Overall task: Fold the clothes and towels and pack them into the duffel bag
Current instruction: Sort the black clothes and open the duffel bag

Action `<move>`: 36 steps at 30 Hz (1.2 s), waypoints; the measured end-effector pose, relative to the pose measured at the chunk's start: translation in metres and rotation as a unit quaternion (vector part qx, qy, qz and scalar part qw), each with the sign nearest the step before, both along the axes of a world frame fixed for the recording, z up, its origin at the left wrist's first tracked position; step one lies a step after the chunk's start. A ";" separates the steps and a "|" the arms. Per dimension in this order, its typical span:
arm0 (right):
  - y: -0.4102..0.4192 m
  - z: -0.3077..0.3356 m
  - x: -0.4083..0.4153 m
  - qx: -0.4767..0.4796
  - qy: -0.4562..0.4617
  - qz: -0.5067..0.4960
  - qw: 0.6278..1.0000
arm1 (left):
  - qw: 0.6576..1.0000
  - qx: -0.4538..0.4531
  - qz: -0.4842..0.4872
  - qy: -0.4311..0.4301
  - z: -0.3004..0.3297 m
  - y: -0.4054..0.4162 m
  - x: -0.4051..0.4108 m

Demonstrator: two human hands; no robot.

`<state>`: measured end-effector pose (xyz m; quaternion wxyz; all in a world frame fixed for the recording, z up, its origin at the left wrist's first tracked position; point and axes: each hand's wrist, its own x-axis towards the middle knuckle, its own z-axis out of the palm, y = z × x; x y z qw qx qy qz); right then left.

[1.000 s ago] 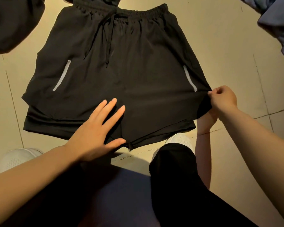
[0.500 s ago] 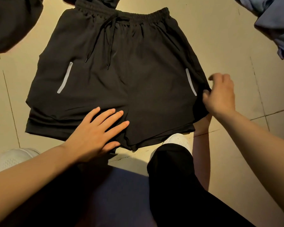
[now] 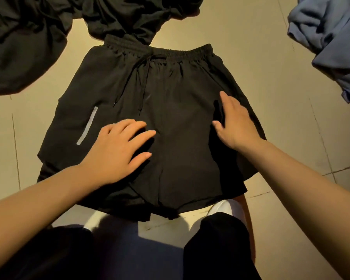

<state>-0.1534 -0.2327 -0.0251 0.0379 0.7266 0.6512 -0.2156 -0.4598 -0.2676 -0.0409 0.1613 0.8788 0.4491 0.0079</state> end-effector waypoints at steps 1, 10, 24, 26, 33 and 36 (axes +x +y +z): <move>0.011 -0.004 -0.005 -0.035 0.007 0.001 0.999 | 0.999 -0.015 0.026 0.022 -0.003 0.011 -0.001; 0.074 -0.016 0.016 -0.099 -0.099 -0.097 0.986 | 0.974 -0.033 0.202 0.092 -0.015 0.096 -0.037; 0.205 -0.002 -0.002 -0.031 -0.002 0.009 0.999 | 0.764 -0.257 0.492 -0.329 -0.026 0.224 -0.023; 0.209 -0.001 0.006 0.012 -0.011 0.027 1.000 | 0.761 -0.262 0.473 -0.357 -0.021 0.219 -0.030; 0.219 -0.012 0.004 0.083 0.004 -0.105 0.991 | 0.826 -0.092 0.501 -0.240 -0.020 0.225 -0.025; 0.224 -0.017 0.005 0.052 -0.068 -0.097 0.992 | 0.811 -0.111 0.523 -0.236 -0.018 0.220 -0.019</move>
